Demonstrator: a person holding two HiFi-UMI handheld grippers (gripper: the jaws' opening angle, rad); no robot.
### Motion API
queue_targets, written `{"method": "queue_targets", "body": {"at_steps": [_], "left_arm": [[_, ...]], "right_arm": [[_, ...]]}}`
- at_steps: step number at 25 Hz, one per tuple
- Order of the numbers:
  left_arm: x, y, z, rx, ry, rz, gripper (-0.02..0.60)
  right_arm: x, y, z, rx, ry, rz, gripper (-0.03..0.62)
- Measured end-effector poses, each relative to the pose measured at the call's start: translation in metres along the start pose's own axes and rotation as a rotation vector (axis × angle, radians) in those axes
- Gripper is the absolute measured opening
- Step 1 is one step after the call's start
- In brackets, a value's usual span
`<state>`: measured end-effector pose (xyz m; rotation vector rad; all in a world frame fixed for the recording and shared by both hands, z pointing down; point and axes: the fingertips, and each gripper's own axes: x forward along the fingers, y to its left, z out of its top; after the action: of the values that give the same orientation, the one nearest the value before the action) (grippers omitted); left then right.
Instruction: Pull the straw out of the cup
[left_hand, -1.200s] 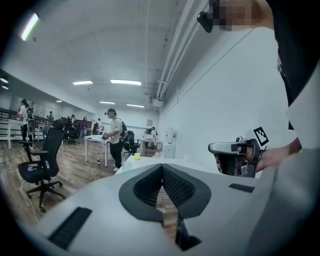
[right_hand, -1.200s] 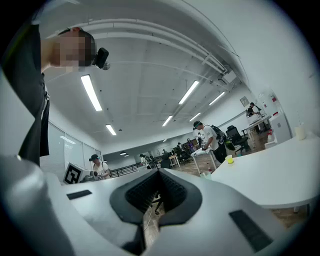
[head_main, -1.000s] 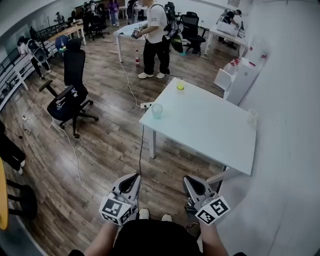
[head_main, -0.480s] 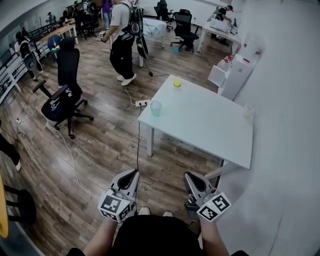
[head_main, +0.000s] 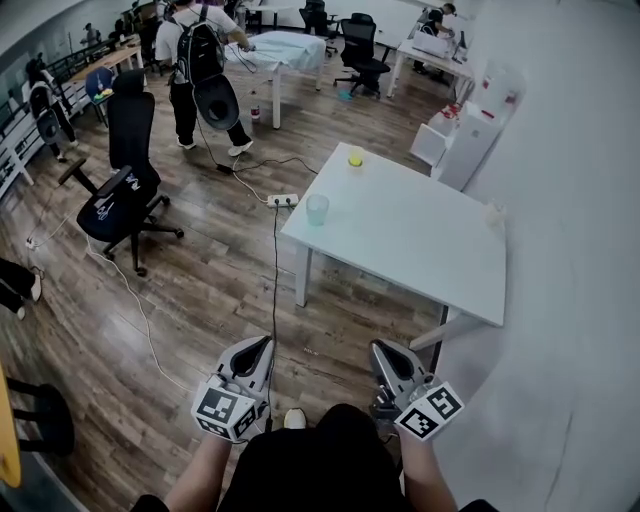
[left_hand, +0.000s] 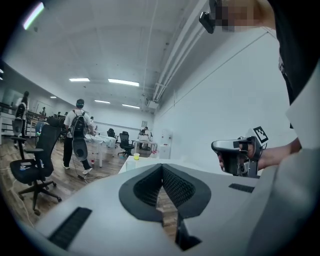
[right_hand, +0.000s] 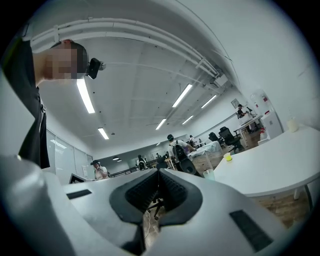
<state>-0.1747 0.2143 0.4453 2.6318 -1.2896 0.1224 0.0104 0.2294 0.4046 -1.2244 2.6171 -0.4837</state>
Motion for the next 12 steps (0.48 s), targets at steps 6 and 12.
{"method": "queue_targets", "body": {"at_steps": [6, 12], "left_arm": [[-0.006, 0.004, -0.002, -0.015, 0.011, -0.006, 0.014], [-0.006, 0.009, -0.009, -0.009, 0.027, 0.012, 0.014]], "right_arm": [[0.001, 0.002, -0.001, 0.031, -0.005, -0.014, 0.021], [0.008, -0.001, -0.011, 0.019, 0.014, 0.007, 0.021]]}}
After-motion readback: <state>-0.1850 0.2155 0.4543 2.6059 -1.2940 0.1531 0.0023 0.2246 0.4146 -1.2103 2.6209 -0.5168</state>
